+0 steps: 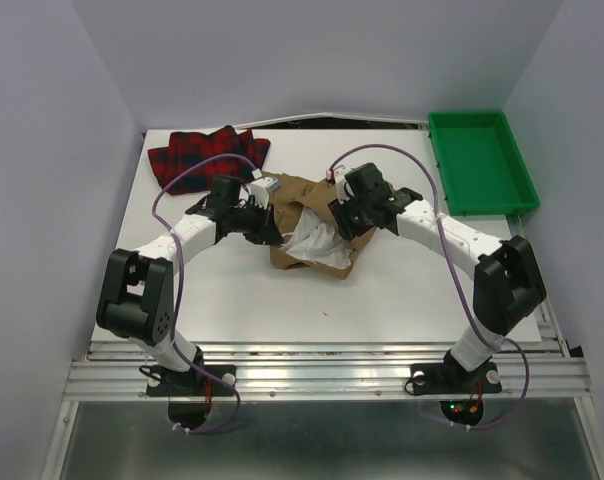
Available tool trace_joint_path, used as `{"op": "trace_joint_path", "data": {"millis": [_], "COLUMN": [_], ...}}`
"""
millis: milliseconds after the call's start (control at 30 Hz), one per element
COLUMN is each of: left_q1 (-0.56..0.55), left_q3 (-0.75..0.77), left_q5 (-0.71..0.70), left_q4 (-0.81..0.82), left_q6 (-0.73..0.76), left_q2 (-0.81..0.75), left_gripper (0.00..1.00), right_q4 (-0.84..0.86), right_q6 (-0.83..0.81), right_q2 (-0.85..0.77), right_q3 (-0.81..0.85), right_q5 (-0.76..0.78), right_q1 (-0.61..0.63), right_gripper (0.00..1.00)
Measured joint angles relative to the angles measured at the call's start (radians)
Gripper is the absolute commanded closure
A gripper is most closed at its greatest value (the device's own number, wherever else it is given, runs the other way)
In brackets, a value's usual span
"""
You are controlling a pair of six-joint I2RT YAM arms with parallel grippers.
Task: Fold and stack the skirts
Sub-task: Flatten the skirt out
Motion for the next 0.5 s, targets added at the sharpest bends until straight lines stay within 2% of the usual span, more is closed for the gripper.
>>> {"op": "trace_joint_path", "data": {"millis": [33,67,367,433,467,500], "left_q1": [0.0,0.0,0.0,0.0,0.0,0.0], "left_q3": [0.0,0.0,0.0,0.0,0.0,0.0], "left_q5": [0.0,-0.001,-0.003,-0.004,-0.004,-0.004], "left_q4": [0.0,0.0,0.0,0.0,0.0,0.0], "left_q6": [0.001,0.002,0.005,0.008,0.008,0.009], "left_q2": [0.0,0.0,0.0,0.0,0.0,0.0], "left_gripper": [1.0,1.0,1.0,1.0,1.0,1.0], "right_q4": [-0.002,-0.005,-0.023,-0.024,-0.028,-0.032], "right_q6": [-0.003,-0.003,0.005,0.001,0.001,0.0], "right_q2": [0.0,0.0,0.0,0.0,0.0,0.0], "right_q3": [-0.003,-0.005,-0.034,-0.034,-0.033,-0.032], "right_q5": [-0.007,-0.016,-0.102,-0.117,-0.131,-0.138], "right_q1": [-0.002,-0.004,-0.027,-0.027,-0.027,-0.027], "right_gripper": [0.91,0.99,0.99,0.82,0.56,0.47]}}
